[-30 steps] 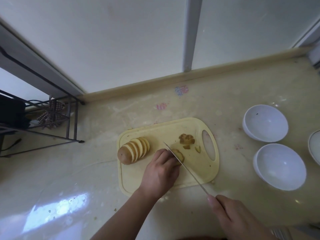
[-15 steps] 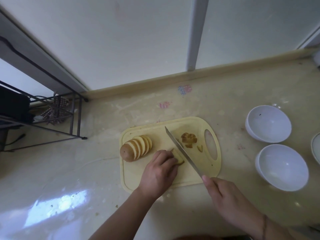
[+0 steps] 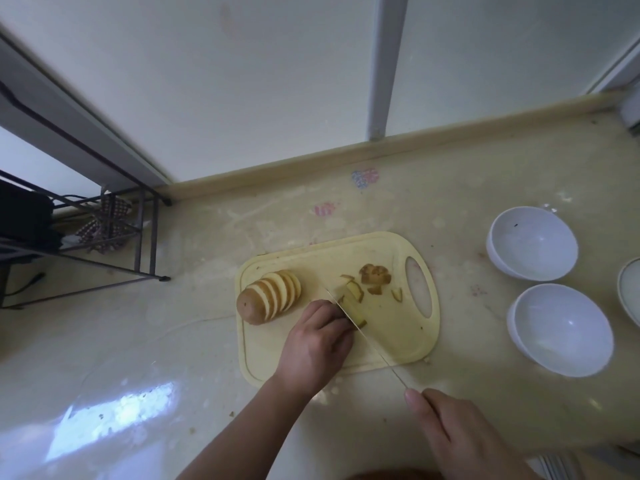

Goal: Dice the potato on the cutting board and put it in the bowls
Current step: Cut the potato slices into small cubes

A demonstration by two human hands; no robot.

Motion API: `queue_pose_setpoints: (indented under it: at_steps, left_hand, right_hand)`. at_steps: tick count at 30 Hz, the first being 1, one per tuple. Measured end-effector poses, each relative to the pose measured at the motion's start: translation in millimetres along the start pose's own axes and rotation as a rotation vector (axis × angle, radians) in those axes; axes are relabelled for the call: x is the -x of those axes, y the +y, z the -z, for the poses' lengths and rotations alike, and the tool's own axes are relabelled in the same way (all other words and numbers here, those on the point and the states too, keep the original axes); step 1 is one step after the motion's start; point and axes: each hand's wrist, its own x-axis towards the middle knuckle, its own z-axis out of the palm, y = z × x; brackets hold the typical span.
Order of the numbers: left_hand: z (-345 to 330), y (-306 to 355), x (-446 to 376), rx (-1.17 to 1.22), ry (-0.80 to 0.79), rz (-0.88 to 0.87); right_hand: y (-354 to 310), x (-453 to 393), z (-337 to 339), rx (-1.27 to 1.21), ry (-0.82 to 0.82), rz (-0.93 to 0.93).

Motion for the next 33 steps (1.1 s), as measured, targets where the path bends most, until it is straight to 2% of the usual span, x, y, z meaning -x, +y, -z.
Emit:
queue_pose_setpoints:
  at_steps: [3, 6, 8, 13, 26, 30, 33]
  left_hand:
    - [0, 0, -1, 0.008, 0.005, -0.001]
    - [0, 0, -1, 0.024, 0.017, -0.006]
    - [0, 0, -2, 0.021, 0.018, -0.012]
    - [2, -3, 0, -0.009, -0.009, -0.033]
    - [4, -1, 11, 0.017, 0.052, 0.015]
    - [4, -2, 7, 0.012, 0.061, 0.008]
    - [3, -3, 7, 0.015, 0.062, 0.012]
  right_hand:
    - [6, 2, -3, 0.199, 0.160, 0.144]
    - [-8, -3, -6, 0.063, -0.002, 0.005]
    - [-11, -19, -7, 0.020, -0.053, 0.037]
    - [-22, -39, 9, -0.086, -0.023, 0.031]
    - [-16, -8, -3, -0.039, -0.054, 0.029]
    - [-14, -4, -8, -0.021, -0.005, 0.031]
    - [-13, 2, -12, -0.091, 0.102, 0.056]
